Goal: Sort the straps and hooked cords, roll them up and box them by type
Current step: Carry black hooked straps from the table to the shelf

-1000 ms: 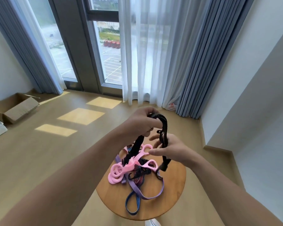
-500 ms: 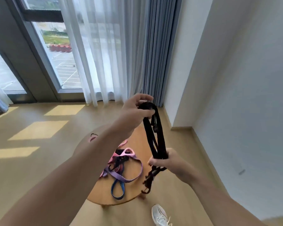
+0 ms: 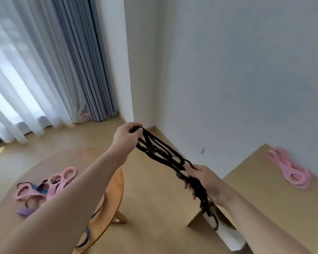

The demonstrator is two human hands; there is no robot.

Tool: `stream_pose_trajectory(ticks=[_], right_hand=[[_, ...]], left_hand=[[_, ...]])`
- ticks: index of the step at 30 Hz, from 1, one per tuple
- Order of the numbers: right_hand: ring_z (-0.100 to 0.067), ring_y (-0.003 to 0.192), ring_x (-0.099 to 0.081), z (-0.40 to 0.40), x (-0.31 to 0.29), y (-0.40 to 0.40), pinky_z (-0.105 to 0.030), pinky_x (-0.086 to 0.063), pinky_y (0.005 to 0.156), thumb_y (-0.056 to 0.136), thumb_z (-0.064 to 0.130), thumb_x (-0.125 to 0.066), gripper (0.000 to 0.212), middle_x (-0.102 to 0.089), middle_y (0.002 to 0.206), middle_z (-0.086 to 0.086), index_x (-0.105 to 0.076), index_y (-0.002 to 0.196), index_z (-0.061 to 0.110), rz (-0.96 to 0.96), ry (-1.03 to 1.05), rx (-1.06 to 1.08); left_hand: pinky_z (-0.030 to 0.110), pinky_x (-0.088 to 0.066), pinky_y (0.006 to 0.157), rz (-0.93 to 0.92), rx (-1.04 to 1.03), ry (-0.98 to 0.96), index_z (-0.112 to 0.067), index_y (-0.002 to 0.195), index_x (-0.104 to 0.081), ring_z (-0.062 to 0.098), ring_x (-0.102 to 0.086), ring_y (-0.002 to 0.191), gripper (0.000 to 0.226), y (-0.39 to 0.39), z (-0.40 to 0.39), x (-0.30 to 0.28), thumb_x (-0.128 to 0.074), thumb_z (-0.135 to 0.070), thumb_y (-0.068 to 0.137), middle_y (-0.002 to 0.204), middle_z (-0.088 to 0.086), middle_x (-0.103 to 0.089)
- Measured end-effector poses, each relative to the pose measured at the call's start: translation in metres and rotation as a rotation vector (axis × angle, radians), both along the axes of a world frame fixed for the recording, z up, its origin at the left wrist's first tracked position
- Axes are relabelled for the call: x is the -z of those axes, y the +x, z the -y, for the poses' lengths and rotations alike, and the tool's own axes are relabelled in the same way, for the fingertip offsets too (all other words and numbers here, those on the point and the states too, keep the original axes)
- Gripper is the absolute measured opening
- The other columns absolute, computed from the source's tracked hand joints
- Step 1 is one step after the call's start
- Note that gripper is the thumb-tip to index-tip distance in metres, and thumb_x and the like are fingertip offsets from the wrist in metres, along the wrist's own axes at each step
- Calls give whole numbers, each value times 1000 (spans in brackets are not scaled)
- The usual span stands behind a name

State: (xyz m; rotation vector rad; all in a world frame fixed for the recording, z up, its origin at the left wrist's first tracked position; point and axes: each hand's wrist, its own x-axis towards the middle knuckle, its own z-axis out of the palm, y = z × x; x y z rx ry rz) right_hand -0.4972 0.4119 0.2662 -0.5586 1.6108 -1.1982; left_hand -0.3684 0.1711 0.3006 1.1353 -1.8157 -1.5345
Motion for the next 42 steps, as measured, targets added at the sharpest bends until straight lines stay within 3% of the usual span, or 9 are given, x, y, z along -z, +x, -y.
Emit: stream_pose_trajectory(ticks=[5,9,13,17,23,28,35,40,42], right_hand=[[-30,63,-56,-96,8,-55,-38,-50,59,103,48,-47,43,-64,80,-24,-69,118,14,107,58,175],[-34,64,-60,-170,17,-89,-41,-53,69,104,40,-46,42,-59,68,-21,-69,113,6,107,119,270],[-38,74,-66,-228,27,-116,-47,-48,86,102,34,-48,36,-60,64,-19,-63,100,1,74,161,295],[-32,61,-59,-272,32,-142,-41,-52,66,102,31,-50,39,-62,75,-21,-61,103,-6,148,199,335],[-32,78,-63,-315,38,-173,-34,-51,52,102,30,-49,33,-66,84,-19,-66,119,8,217,230,354],[-30,68,-61,-328,50,-195,-29,-43,47,100,26,-53,23,-66,81,-14,-65,112,10,153,299,324],[-27,64,-57,-304,83,-231,-33,-45,51,104,19,-52,21,-61,78,-13,-68,114,9,193,41,921],[-18,74,-54,-257,104,-230,-29,-49,65,101,7,-46,40,-57,87,0,-62,127,33,91,59,869],[-13,93,-58,-243,109,-227,-26,-49,79,99,11,-45,53,-63,110,9,-46,144,40,-32,119,771]], left_hand=[[38,-58,84,-41,280,244,-18,113,-71,28,-71,94,47,-96,-58,4,-79,11,76,109,12,-71],[30,-54,84,10,481,185,-22,108,-74,18,-67,106,62,-168,-116,4,-75,22,66,111,7,-69],[27,-52,78,94,559,61,-21,103,-74,12,-62,95,57,-224,-170,10,-60,25,72,101,1,-65],[19,-47,73,179,562,-70,-24,95,-72,3,-61,93,56,-261,-206,22,-42,20,81,98,-6,-66],[19,-45,57,340,624,-376,-20,95,-71,10,-60,85,55,-297,-238,46,-35,17,75,98,-2,-63],[20,-46,73,384,752,-553,-22,92,-75,15,-61,92,60,-311,-252,73,-39,21,71,102,-3,-67],[40,-64,74,681,646,-59,-20,106,-71,26,-67,76,37,-316,-279,104,-43,-1,92,99,9,-64],[38,-64,77,638,600,196,-21,129,-57,26,-70,97,37,-314,-309,127,-51,-7,95,114,9,-63],[38,-62,81,662,662,197,-22,126,-56,26,-69,99,33,-309,-320,132,-57,-13,94,114,9,-65]])
